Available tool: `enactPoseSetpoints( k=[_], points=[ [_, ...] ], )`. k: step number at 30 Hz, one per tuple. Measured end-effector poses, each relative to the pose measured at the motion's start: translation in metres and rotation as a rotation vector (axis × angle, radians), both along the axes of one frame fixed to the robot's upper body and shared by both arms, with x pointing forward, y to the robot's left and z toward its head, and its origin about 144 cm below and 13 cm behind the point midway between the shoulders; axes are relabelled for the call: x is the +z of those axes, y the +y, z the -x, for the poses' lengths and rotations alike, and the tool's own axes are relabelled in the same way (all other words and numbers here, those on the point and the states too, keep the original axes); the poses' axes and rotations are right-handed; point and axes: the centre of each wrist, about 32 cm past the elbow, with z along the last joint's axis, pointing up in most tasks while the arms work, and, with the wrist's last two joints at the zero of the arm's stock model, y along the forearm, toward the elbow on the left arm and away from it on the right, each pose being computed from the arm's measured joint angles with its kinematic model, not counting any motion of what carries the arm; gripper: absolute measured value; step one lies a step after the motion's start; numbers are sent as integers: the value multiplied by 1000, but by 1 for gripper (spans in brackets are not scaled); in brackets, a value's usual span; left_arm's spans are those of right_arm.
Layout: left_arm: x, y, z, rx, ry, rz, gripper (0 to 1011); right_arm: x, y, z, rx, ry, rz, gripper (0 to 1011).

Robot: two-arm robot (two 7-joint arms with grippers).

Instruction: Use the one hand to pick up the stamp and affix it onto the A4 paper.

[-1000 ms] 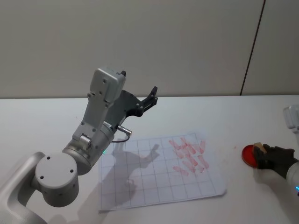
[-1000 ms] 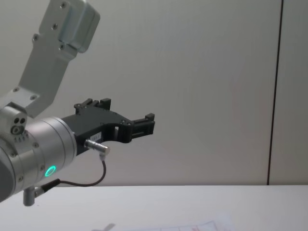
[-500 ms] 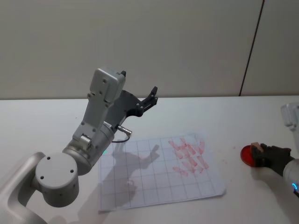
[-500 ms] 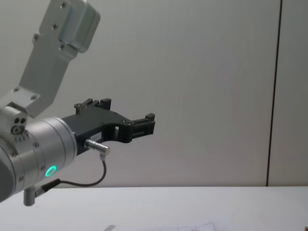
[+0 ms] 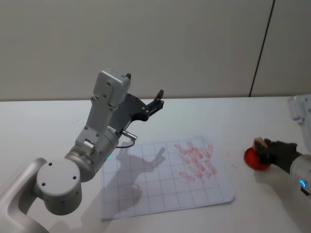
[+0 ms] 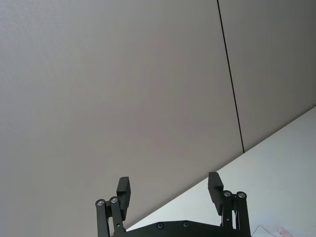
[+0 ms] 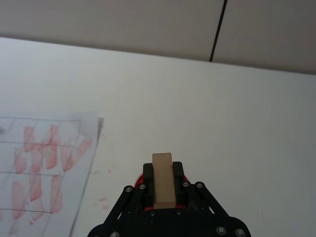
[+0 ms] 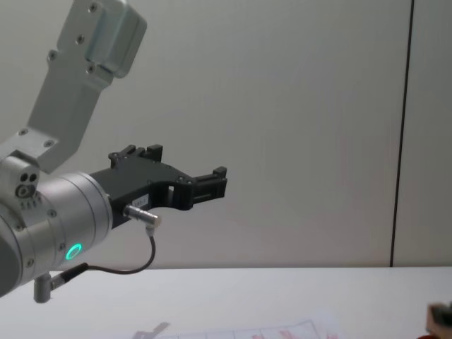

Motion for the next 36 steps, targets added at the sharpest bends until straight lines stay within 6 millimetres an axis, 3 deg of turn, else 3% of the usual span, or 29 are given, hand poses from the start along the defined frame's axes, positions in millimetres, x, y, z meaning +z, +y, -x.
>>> enactPoseSetpoints(
  k=[6, 16, 36],
  points=[
    [0, 0, 0, 0, 0, 0, 1001, 26, 8, 3, 35, -71, -14, 214],
    [0, 0, 0, 0, 0, 0, 1002, 48, 22, 12, 101, -127, -32, 214],
    [0, 0, 0, 0, 0, 0, 1001, 39, 53, 32, 249, -59, -28, 214]
  ],
)
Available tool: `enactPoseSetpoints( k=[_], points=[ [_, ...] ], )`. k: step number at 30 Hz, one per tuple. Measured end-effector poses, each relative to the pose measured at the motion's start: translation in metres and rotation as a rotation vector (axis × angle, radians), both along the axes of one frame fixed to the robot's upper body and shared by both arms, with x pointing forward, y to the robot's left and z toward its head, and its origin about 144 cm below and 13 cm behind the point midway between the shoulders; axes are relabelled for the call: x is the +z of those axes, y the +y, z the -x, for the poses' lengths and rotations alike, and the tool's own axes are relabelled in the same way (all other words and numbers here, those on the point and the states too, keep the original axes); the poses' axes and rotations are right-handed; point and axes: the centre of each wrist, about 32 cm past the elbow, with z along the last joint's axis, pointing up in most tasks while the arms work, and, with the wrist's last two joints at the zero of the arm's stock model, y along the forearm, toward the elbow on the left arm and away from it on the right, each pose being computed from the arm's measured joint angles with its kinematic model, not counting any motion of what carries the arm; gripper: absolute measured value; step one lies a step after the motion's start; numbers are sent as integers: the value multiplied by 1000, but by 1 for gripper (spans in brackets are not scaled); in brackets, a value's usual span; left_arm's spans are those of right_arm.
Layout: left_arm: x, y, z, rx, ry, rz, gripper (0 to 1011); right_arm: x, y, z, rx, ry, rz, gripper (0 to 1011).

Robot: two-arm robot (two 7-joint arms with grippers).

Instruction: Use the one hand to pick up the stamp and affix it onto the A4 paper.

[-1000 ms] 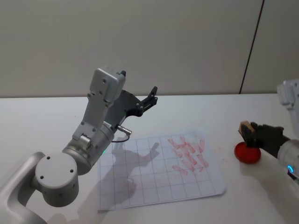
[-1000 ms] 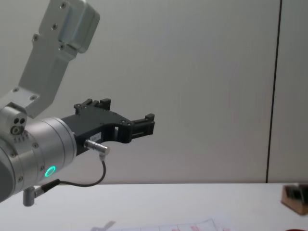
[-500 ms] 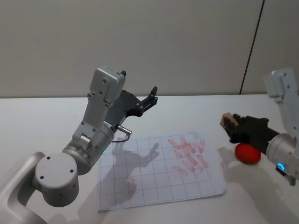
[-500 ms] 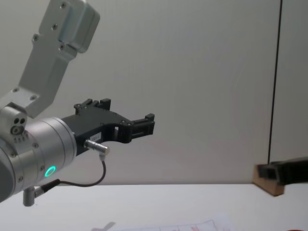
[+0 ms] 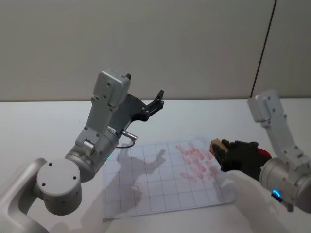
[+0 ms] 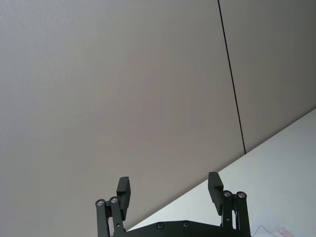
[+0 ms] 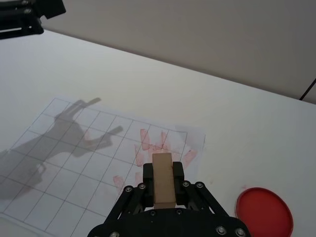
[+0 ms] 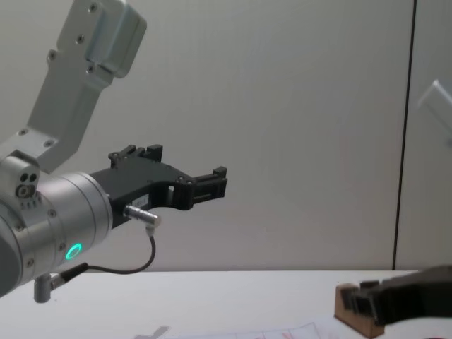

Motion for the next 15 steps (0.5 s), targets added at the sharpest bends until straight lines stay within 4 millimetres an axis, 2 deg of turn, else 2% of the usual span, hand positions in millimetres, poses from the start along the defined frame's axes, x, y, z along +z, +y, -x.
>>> enactPoseSetpoints(
  k=[15],
  points=[
    [0, 0, 0, 0, 0, 0, 1001, -16, 5, 10, 21, 43, 51, 214]
  ],
)
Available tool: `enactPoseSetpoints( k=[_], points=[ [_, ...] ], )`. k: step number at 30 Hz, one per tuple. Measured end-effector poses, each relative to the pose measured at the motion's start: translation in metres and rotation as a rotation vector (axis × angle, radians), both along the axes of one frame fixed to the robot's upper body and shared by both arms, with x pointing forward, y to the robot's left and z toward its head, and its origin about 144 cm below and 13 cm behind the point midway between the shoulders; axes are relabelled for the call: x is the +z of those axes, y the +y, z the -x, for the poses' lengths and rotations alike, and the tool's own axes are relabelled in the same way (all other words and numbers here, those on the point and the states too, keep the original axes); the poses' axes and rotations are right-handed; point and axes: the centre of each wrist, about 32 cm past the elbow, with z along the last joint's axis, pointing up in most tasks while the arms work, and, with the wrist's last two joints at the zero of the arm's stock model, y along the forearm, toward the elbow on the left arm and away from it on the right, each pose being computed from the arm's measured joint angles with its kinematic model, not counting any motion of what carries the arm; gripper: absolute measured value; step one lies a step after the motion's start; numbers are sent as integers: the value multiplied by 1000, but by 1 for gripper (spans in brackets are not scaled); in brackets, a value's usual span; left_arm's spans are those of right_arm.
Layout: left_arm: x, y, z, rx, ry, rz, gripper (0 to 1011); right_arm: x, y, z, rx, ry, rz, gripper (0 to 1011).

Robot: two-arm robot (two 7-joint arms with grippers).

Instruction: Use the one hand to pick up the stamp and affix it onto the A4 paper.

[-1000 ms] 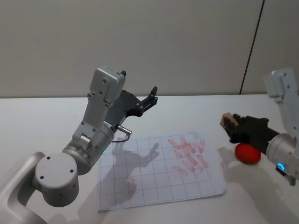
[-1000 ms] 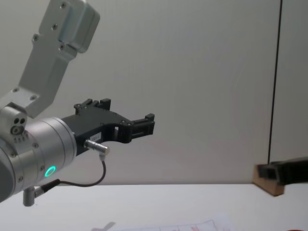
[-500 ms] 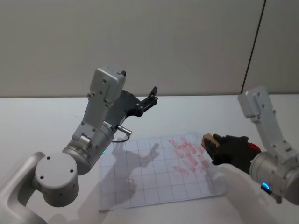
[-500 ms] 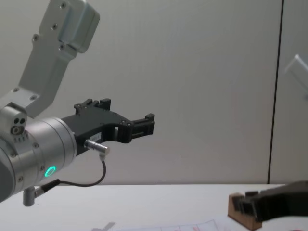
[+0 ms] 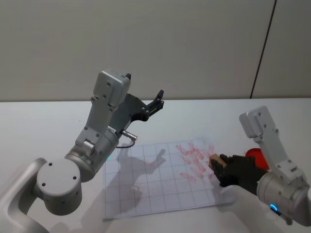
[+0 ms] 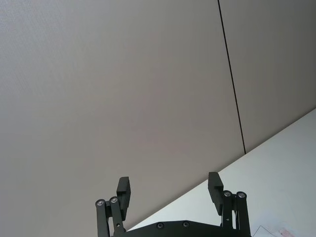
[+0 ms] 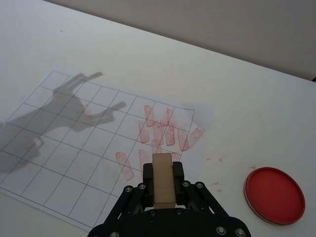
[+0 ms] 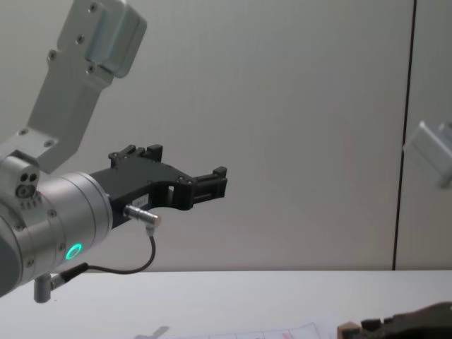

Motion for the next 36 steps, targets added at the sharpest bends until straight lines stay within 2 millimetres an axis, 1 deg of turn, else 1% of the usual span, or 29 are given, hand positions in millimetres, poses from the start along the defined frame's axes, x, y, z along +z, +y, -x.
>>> enactPoseSetpoints(
  k=[17, 26, 36],
  points=[
    [0, 0, 0, 0, 0, 0, 1001, -28, 2, -2, 44, 3, 40, 214],
    [0, 0, 0, 0, 0, 0, 1001, -39, 4, -3, 59, 19, 51, 214],
    [0, 0, 0, 0, 0, 0, 1002, -47, 3, -3, 61, 33, 57, 214]
  ],
)
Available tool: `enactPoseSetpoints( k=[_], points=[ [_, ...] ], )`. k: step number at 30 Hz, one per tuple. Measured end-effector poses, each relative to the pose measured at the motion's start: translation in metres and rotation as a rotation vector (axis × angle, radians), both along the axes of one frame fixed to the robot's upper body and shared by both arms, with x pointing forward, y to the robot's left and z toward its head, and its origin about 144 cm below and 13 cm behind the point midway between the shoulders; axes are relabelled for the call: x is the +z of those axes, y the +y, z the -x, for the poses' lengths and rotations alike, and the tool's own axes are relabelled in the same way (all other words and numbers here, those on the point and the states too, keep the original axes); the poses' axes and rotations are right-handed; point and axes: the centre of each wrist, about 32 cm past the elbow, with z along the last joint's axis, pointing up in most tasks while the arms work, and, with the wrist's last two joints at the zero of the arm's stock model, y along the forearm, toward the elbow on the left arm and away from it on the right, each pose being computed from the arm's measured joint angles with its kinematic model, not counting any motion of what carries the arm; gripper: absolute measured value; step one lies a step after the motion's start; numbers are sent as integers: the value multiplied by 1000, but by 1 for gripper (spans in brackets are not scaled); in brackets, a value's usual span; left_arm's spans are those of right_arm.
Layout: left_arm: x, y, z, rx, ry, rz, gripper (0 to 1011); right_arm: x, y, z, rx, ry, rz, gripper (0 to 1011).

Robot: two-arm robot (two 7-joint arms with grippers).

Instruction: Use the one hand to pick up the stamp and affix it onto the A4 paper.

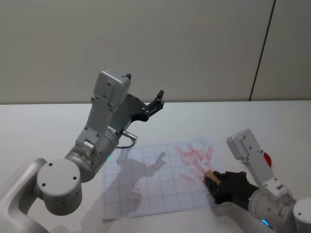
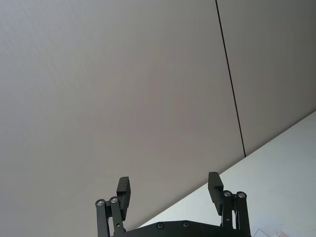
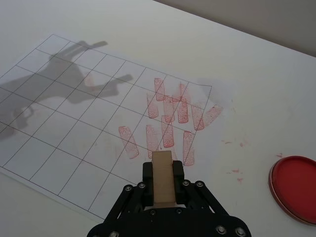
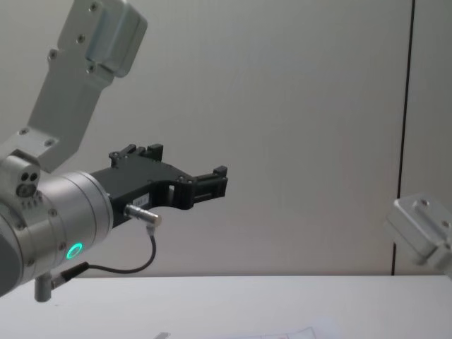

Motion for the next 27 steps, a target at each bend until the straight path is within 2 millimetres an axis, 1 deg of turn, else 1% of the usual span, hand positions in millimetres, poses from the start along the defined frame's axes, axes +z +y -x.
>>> enactPoseSetpoints(
  k=[15, 22, 27],
  points=[
    [0, 0, 0, 0, 0, 0, 1001, -7, -2, -1, -10, 24, -12, 214],
    [0, 0, 0, 0, 0, 0, 1001, -2, -2, -5, -25, 22, -31, 216],
    [0, 0, 0, 0, 0, 0, 1001, 5, -1, -8, -39, 16, -49, 214]
  ],
)
